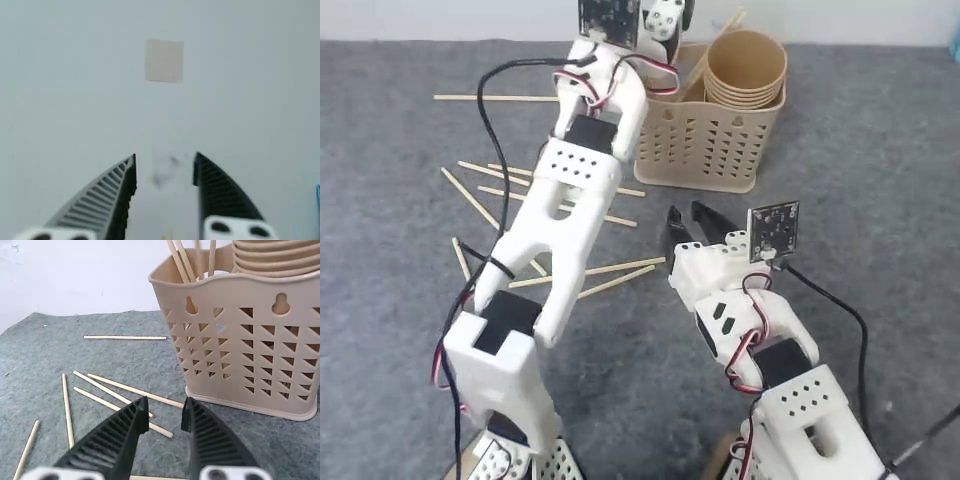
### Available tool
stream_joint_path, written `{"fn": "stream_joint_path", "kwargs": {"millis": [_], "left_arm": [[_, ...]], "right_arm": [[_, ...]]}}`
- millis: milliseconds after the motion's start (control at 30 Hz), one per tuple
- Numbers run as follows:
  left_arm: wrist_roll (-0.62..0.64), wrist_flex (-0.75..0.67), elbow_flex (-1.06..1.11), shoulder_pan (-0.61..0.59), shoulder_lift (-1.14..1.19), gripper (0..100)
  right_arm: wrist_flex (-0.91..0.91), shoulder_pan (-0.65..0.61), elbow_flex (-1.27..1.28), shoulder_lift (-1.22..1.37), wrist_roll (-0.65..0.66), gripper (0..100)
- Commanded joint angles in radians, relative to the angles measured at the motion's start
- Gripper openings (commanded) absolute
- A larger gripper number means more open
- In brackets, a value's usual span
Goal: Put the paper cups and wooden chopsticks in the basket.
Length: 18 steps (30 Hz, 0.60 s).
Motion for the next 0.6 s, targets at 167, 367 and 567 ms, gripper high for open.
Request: {"fn": "stream_joint_path", "kwargs": {"millis": [167,367,567], "left_arm": [[0.014,0.16,-0.074,-0.169,-0.163,28],[0.02,0.169,-0.081,-0.348,-0.184,28],[0.19,0.077,-0.082,-0.482,-0.107,28]], "right_arm": [[-0.025,0.012,-0.028,-0.024,-0.006,11.4],[-0.025,0.01,-0.028,-0.024,-0.006,11.4],[-0.025,0.01,-0.028,-0.024,-0.006,11.4]]}}
